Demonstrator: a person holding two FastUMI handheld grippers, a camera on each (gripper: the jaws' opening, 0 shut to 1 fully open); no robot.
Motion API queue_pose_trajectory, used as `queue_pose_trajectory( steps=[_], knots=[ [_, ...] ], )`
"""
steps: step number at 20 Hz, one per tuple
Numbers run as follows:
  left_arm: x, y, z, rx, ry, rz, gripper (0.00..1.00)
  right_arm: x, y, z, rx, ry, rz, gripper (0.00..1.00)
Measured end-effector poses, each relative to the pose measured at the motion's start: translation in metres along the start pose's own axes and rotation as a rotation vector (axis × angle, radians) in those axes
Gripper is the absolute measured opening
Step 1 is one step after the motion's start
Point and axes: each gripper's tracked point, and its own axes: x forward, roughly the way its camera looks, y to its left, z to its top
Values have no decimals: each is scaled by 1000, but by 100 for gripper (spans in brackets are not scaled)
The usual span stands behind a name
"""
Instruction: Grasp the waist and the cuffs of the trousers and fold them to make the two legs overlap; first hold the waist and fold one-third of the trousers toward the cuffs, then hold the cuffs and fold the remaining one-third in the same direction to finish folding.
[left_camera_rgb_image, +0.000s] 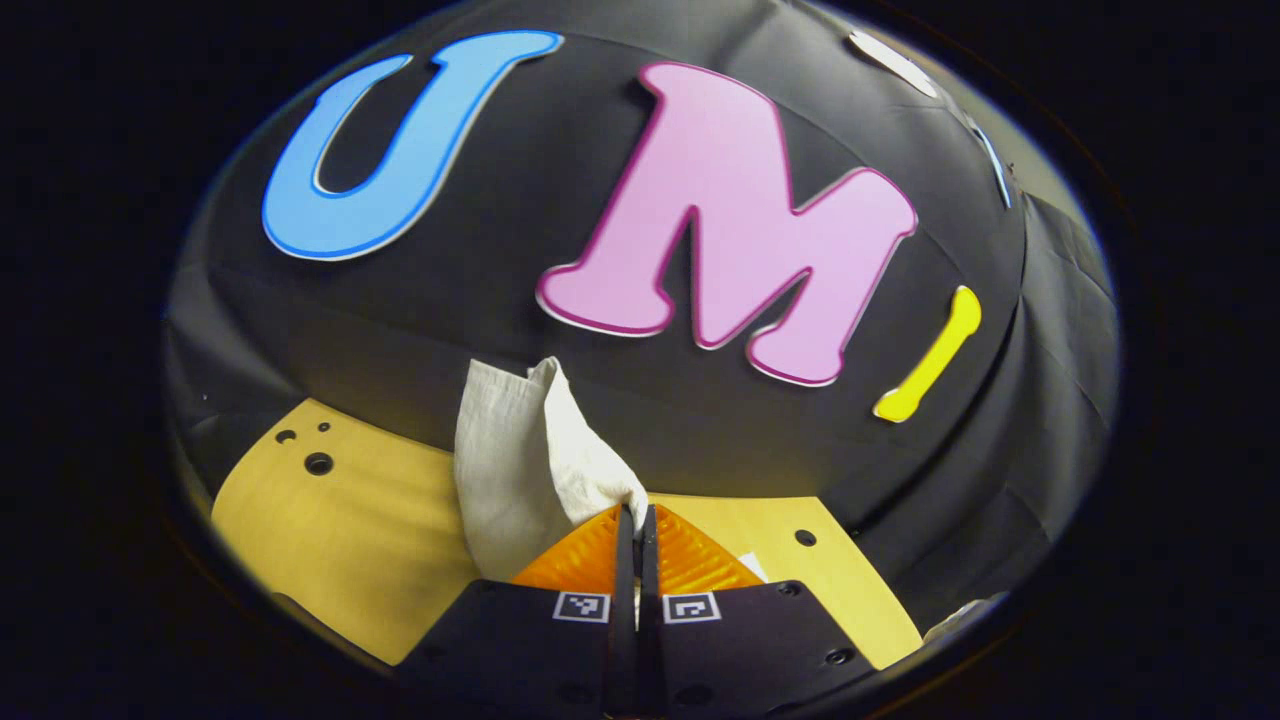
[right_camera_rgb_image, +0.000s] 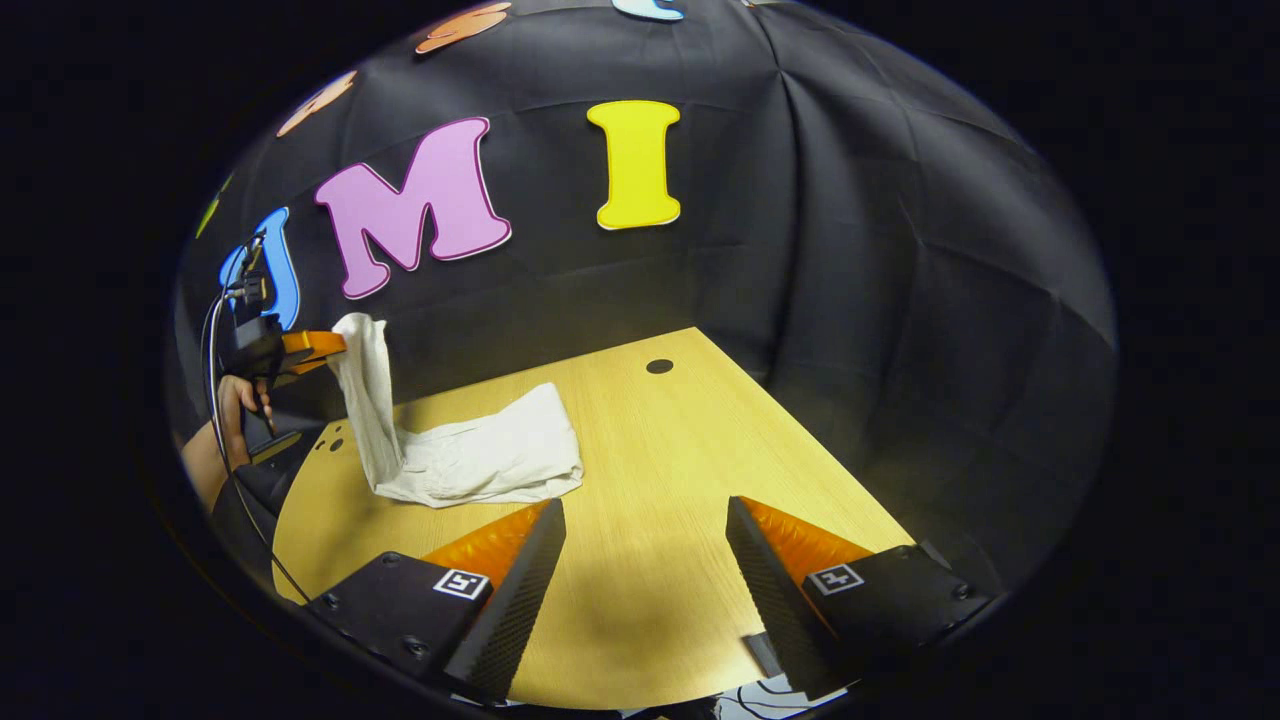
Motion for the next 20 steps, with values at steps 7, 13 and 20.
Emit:
queue_pose_trajectory(
  steps=[7, 13, 20],
  knots=[
    [31, -112, -50, 19, 44, -51, 5, 31, -34, 0, -55, 26, 100, 99],
    [40, -170, -114, 39, 124, -77, 5, 45, -58, -7, -60, 76, 180, 99],
    [36, -184, -184, 116, 247, -29, 7, 39, -51, -26, -112, 115, 240, 99]
  ],
)
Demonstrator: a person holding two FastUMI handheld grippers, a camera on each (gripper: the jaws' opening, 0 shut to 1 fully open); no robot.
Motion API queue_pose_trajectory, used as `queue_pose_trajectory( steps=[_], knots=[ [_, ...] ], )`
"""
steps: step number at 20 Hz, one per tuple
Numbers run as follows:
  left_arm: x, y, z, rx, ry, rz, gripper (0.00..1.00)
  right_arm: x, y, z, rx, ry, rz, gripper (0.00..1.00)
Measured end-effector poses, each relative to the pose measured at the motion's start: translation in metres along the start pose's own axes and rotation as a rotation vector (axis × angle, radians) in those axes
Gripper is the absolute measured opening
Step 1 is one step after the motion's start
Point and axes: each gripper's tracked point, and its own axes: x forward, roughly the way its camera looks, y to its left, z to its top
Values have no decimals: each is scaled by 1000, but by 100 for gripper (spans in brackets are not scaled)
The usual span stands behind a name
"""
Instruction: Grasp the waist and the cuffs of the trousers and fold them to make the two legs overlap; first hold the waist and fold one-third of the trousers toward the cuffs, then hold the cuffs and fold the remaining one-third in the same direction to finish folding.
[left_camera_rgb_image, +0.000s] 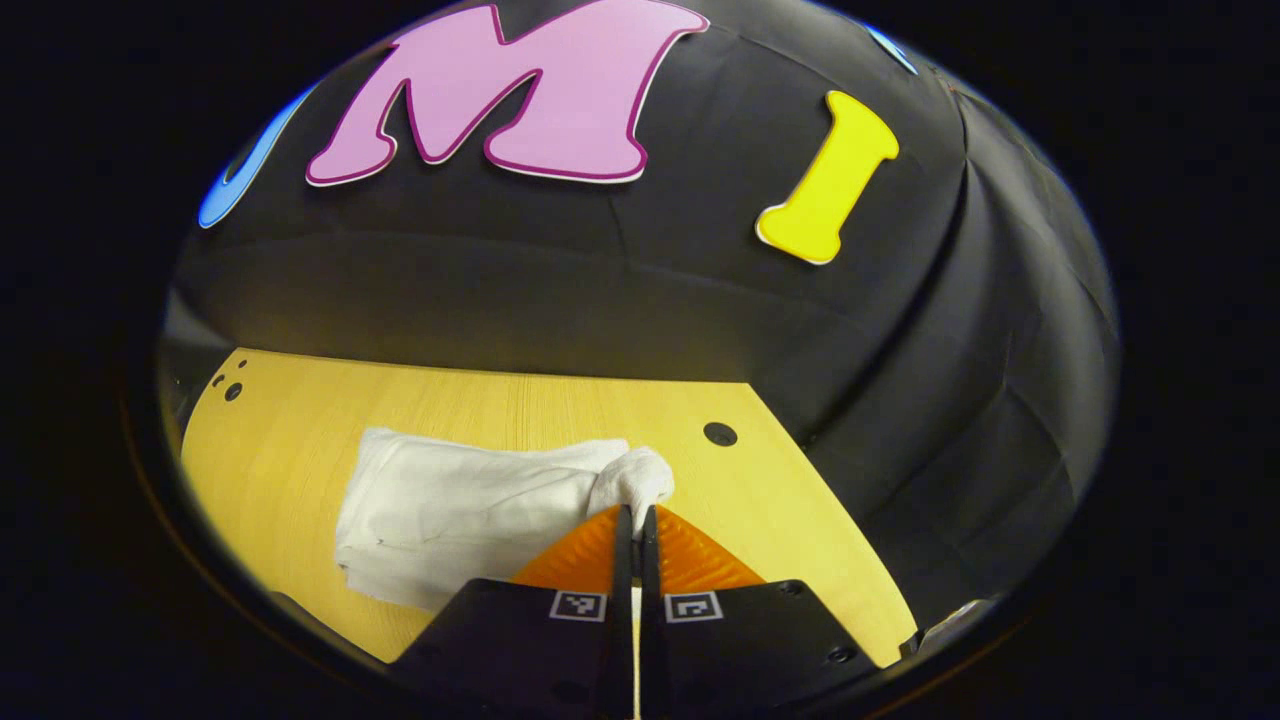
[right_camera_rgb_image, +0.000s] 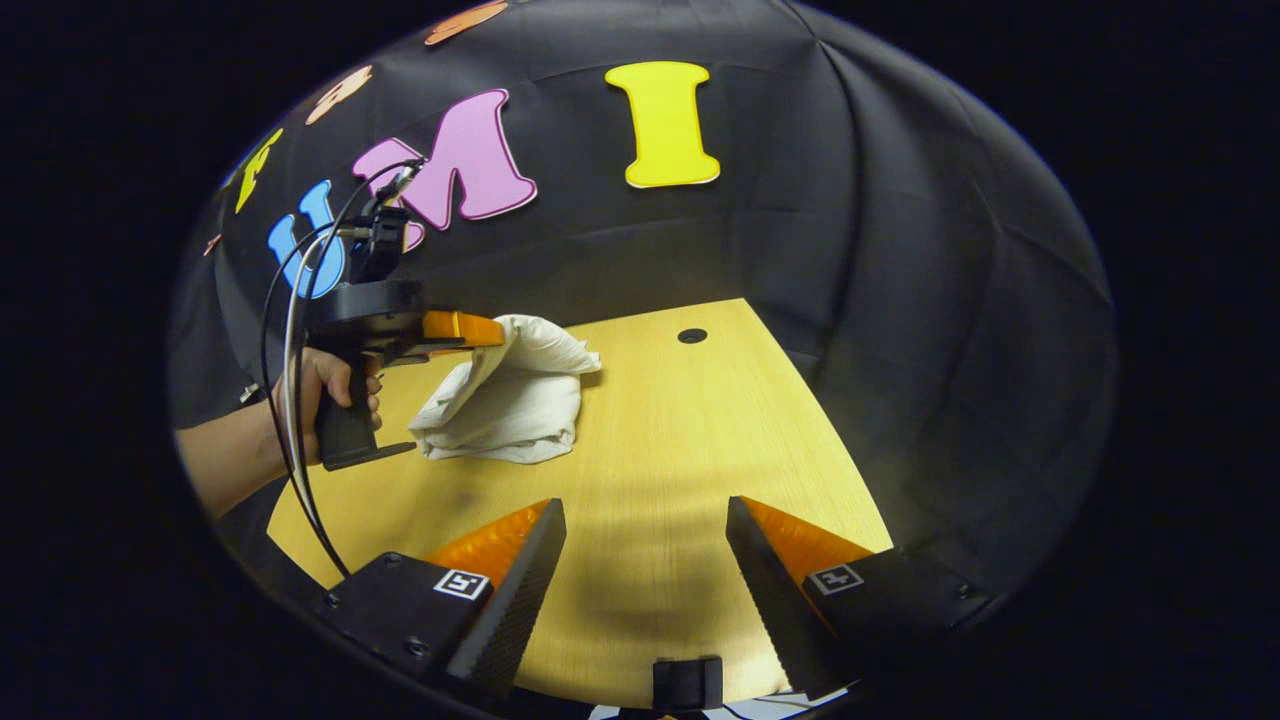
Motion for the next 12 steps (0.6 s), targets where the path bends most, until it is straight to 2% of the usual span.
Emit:
queue_pose_trajectory(
  steps=[1, 2, 3, 5, 6, 7, 9, 10, 12],
  knots=[
    [-1, -2, -4, 0, 5, -5, 8, 2, 2, -3, -2, 8, 9, 99],
    [-5, -4, -6, -2, 5, -18, 16, 2, 8, -4, -2, 12, 16, 99],
    [-11, -5, -6, -4, -4, -35, 12, 1, 11, -4, -2, 12, 22, 99],
    [-24, -6, -4, 0, -19, -68, 45, 1, 18, -4, -1, 6, 27, 99],
    [-32, -1, -5, 3, -28, -63, 54, 2, 21, -4, 3, 4, 26, 99],
    [-41, 4, -5, 9, -38, -58, 57, 3, 24, -4, 7, 5, 23, 99],
    [-71, 16, -1, 28, -66, -40, 76, 8, 32, -4, 10, 6, 12, 99],
    [-81, 26, -2, 43, -84, -16, 93, 9, 39, -4, 10, 7, 12, 99],
    [-113, 43, -2, 66, -114, 18, 96, 7, 53, -4, 14, 14, 20, 99]
  ],
)
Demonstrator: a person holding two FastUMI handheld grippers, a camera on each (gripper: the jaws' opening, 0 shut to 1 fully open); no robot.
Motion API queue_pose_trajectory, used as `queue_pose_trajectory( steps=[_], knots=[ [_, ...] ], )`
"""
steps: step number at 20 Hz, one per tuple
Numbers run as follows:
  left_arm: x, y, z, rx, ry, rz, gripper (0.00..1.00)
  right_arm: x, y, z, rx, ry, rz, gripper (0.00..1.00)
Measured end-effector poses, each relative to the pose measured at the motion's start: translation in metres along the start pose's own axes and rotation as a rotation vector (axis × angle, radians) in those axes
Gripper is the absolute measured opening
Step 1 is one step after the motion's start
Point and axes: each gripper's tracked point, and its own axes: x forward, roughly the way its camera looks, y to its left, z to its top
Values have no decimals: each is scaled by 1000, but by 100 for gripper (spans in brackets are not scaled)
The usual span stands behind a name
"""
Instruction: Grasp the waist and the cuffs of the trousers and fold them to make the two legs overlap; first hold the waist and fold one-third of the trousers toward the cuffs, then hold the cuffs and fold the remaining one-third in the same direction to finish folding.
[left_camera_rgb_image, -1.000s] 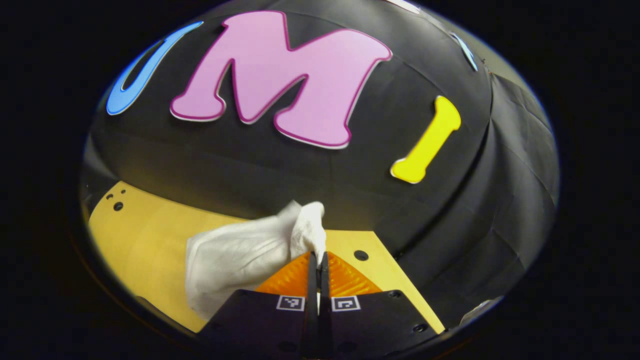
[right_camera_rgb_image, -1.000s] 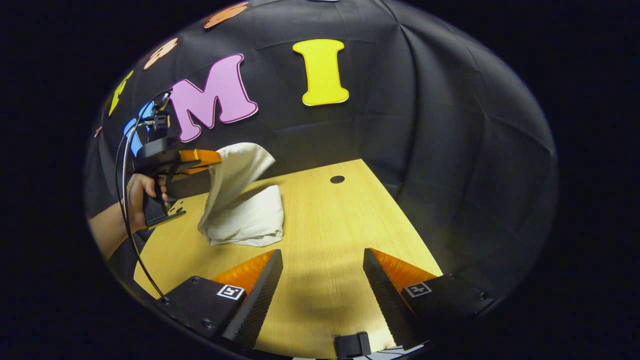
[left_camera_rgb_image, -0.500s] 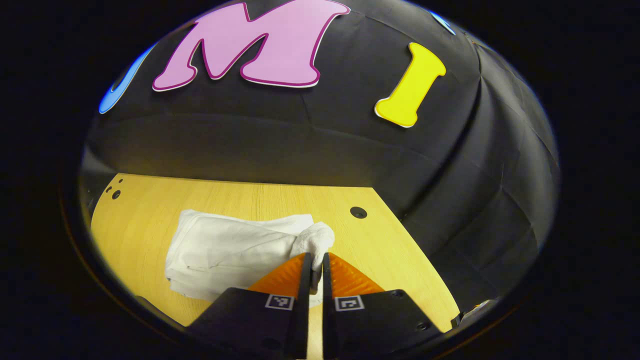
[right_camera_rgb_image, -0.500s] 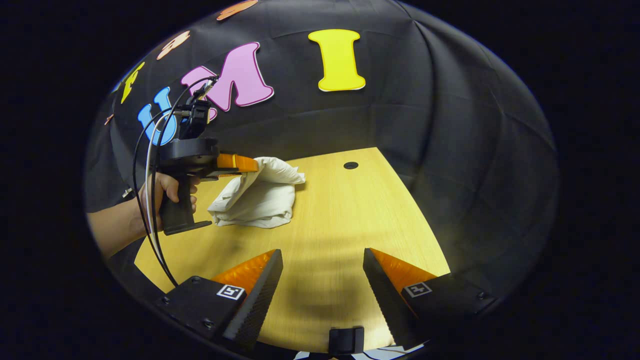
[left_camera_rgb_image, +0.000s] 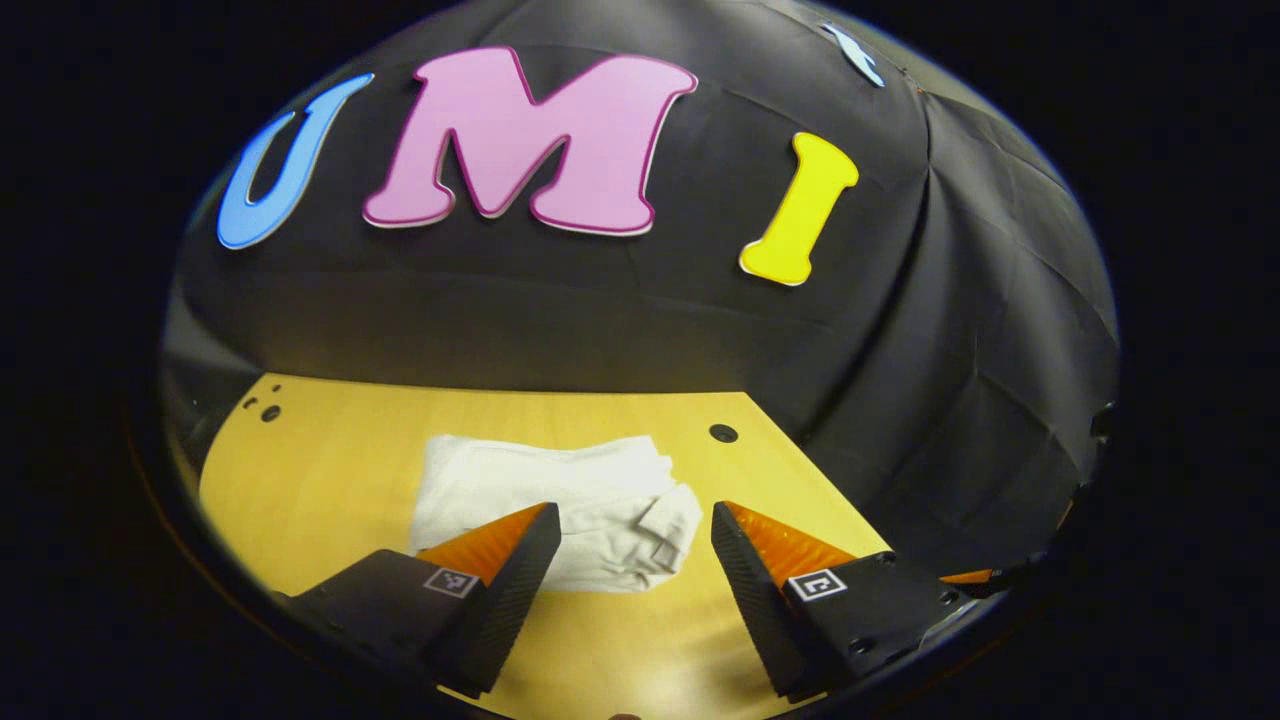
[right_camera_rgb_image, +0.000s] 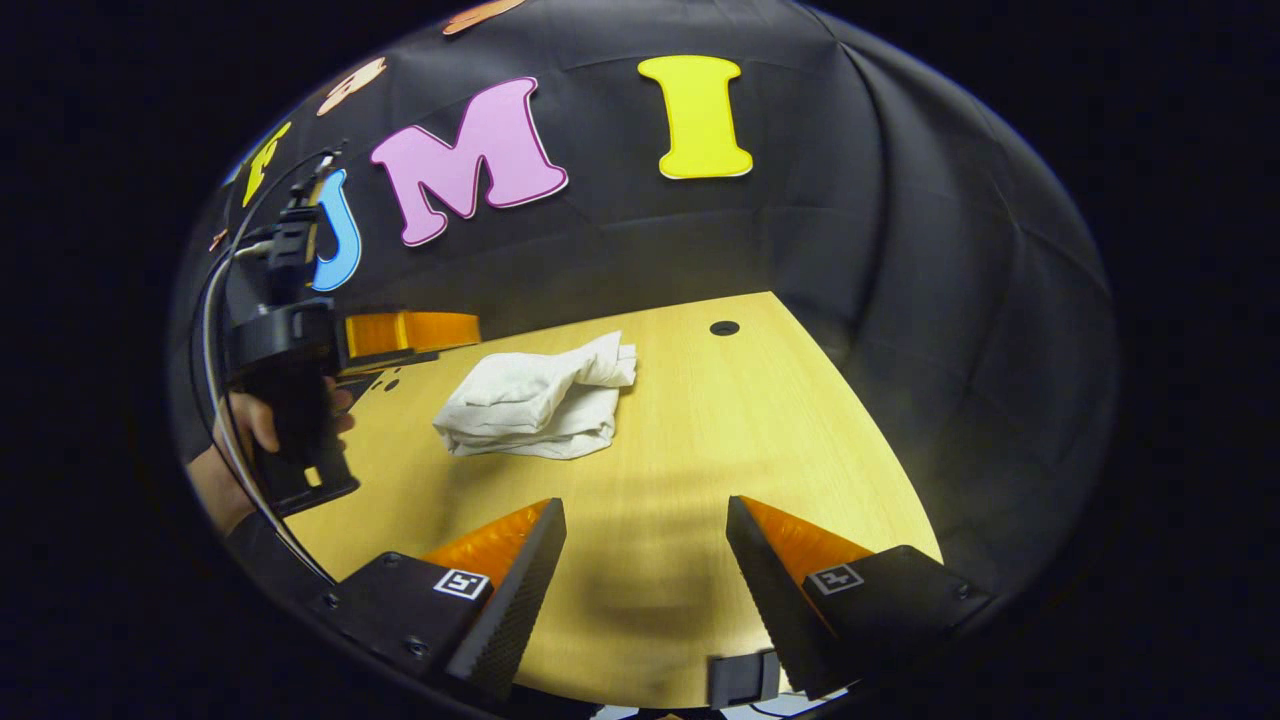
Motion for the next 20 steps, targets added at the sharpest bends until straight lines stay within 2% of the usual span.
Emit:
queue_pose_trajectory(
  steps=[4, 11, 14, 16, 20],
  knots=[
    [-72, 35, -3, 7, -40, 41, 96, -10, 38, 8, -18, -31, 14, 99],
    [-191, 100, 0, -20, -132, 181, 96, -38, 117, 33, -117, -117, 68, 99],
    [-225, 112, -18, -52, -136, 203, 96, -55, 143, 39, -152, -158, 82, 99],
    [-243, 124, -28, -36, -130, 221, 96, -67, 151, 39, -186, -192, 58, 99],
    [-272, 146, -47, 2, -139, 263, 96, -86, 171, 14, -195, -207, 47, 99]
  ],
)
